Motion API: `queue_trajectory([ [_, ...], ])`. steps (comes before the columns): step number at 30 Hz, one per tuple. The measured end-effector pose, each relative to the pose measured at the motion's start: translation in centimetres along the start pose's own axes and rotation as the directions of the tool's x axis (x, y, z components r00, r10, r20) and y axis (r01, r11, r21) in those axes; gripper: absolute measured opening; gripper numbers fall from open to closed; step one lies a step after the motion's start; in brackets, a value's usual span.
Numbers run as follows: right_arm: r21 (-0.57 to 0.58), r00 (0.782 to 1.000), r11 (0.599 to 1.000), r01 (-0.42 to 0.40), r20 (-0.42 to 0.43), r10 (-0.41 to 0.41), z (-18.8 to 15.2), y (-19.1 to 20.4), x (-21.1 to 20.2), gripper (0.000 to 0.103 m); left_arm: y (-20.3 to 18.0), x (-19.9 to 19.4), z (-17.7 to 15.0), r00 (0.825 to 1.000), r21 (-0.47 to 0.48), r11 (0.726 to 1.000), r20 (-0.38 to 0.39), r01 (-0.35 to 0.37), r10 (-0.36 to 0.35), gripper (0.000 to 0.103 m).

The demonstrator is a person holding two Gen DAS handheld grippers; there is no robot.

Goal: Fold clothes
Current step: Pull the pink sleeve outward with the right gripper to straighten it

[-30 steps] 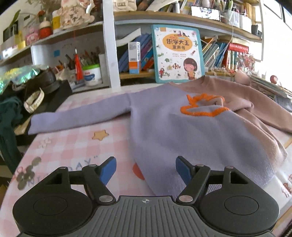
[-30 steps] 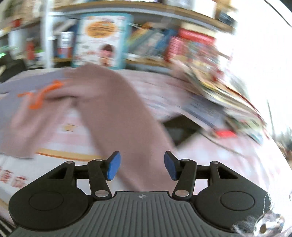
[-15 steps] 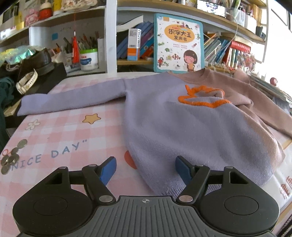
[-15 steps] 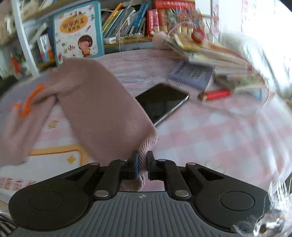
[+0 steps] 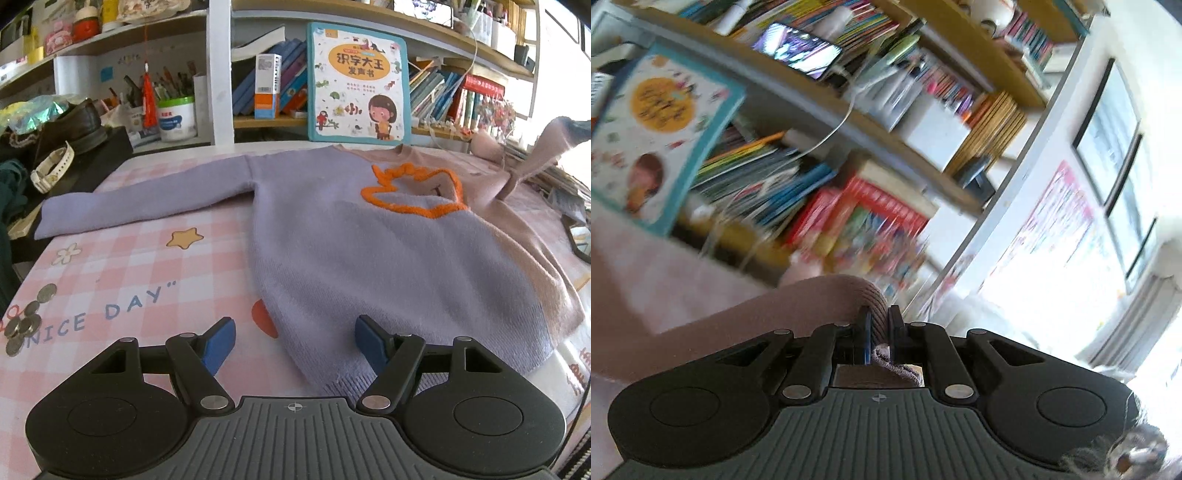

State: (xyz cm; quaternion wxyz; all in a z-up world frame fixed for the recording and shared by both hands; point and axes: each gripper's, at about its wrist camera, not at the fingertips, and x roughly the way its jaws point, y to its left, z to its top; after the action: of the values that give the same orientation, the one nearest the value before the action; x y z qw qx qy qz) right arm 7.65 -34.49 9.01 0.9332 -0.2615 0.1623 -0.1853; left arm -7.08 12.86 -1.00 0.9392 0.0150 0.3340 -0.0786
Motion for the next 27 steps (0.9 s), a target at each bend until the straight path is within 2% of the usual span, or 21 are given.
queue_trajectory([
  [4, -0.021, 0.997, 0.996, 0.081, -0.015, -0.082, 0.7, 1.4, 3.8, 0.008, 0.0, 0.0, -0.1, 1.0, -0.002, 1.0, 0.005, -0.001, 0.001, 0.074],
  [8, -0.079, 0.986, 0.996, 0.03, -0.159, -0.043, -0.9, 2.8, 7.5, 0.008, 0.0, 0.0, 0.0, 1.0, 0.0, 1.0, 0.001, 0.001, -0.001, 0.074],
  [10, -0.059, 0.969, 0.998, -0.033, -0.245, 0.018, -1.9, 2.7, 8.8, 0.015, 0.0, 0.0, 0.0, 1.0, 0.0, 1.0, -0.002, 0.002, -0.002, 0.074],
  [11, -0.038, 0.969, 0.999, -0.038, -0.244, 0.028, -2.1, 2.5, 8.6, 0.026, -0.1, 0.0, 0.0, 1.0, -0.001, 1.0, -0.002, 0.003, -0.003, 0.073],
  [12, -0.016, 0.971, 0.999, -0.043, -0.237, 0.038, -2.2, 2.3, 8.3, 0.044, -0.1, 0.0, 0.0, 1.0, -0.001, 1.0, -0.003, 0.004, -0.004, 0.073],
  [13, 0.016, 0.977, 0.999, -0.052, -0.206, 0.054, -2.3, 2.1, 7.2, 0.051, -0.1, 0.0, 0.0, 1.0, -0.001, 1.0, -0.003, 0.006, -0.006, 0.073],
  [14, 0.053, 0.979, 0.995, -0.089, -0.18, 0.097, -2.4, 1.9, 5.8, 0.053, -0.1, 0.0, 0.0, 1.0, 0.0, 1.0, -0.003, 0.009, -0.009, 0.073],
  [15, 0.103, 0.971, 0.983, -0.155, -0.167, 0.171, -2.5, 1.6, 4.2, 0.053, 0.0, -0.1, 0.1, 1.0, 0.001, 1.0, -0.003, 0.01, -0.01, 0.073],
  [17, 0.199, 0.94, 0.937, -0.287, -0.131, 0.315, -2.8, 1.2, 0.9, 0.054, 0.3, -0.1, 0.2, 1.0, 0.002, 1.0, 0.005, -0.001, 0.001, 0.073],
  [18, 0.248, 0.909, 0.898, -0.364, -0.115, 0.4, -3.2, 1.1, -1.0, 0.055, 0.5, -0.2, 0.4, 1.0, 0.0, 1.0, 0.01, -0.009, 0.009, 0.073],
  [20, 0.348, 0.803, 0.774, -0.529, -0.089, 0.589, -4.2, 1.4, -4.5, 0.057, 1.1, -0.1, 0.7, 1.0, -0.015, 1.0, 0.019, -0.015, 0.015, 0.073],
  [23, 0.478, 0.591, 0.554, -0.681, -0.087, 0.802, -6.4, 3.2, -8.0, 0.057, 1.8, 0.5, 1.3, 1.0, -0.055, 0.999, 0.022, 0.004, -0.003, 0.071],
  [25, 0.521, 0.518, 0.484, -0.703, -0.09, 0.851, -7.6, 4.8, -9.7, 0.057, 2.0, 1.2, 1.5, 0.999, -0.084, 0.996, 0.017, 0.044, -0.043, 0.06],
  [27, 0.539, 0.496, 0.461, -0.705, -0.089, 0.864, -8.5, 6.3, -11.2, 0.056, 1.9, 1.7, 1.6, 0.998, -0.109, 0.992, 0.026, 0.064, -0.062, 0.034],
])
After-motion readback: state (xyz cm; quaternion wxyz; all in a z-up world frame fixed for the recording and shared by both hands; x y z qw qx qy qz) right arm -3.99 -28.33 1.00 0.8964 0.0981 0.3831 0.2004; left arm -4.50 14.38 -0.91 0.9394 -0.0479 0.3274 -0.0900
